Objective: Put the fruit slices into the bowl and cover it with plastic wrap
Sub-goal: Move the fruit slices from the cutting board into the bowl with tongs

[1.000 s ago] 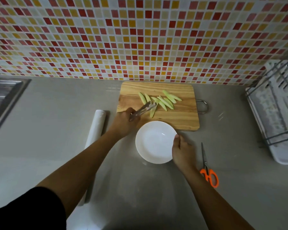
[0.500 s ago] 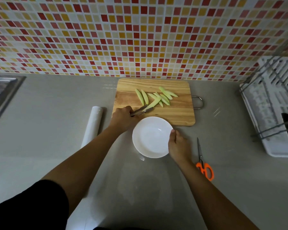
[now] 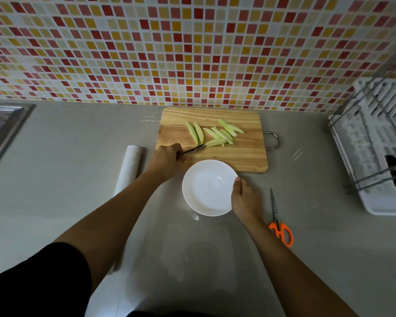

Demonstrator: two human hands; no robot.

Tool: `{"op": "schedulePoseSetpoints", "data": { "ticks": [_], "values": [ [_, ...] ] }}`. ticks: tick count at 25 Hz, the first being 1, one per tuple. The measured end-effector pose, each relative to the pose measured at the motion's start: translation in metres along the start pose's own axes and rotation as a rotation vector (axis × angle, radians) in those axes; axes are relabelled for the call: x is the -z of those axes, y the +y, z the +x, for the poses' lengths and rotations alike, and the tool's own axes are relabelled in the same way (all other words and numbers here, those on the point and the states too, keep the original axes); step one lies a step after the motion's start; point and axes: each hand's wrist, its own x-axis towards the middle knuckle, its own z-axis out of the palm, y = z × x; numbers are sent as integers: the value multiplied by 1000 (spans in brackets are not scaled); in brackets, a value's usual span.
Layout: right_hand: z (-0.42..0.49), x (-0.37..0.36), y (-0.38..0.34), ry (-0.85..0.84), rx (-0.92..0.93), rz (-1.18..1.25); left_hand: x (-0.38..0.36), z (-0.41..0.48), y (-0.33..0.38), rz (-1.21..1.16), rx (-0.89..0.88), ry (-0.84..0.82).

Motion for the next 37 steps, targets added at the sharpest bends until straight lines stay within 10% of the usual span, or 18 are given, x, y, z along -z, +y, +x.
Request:
{"op": "schedulePoseSetpoints", "data": {
  "ticks": [8, 15, 22, 28, 37],
  "values": [
    [-1, 1, 0, 9, -21, 17, 68, 1, -25, -455, -18, -460],
    [-1, -1, -3, 34, -19, 58, 69, 2, 0, 132, -219, -655],
    [-1, -1, -1, 24, -14, 42, 94, 10, 7, 230, -241, -557],
    [1, -3, 1, 32, 3, 46, 57, 19, 5, -89, 125, -72],
    [2, -3, 3, 49, 35, 30, -7, 29, 33, -114, 246, 40]
  ]
}}
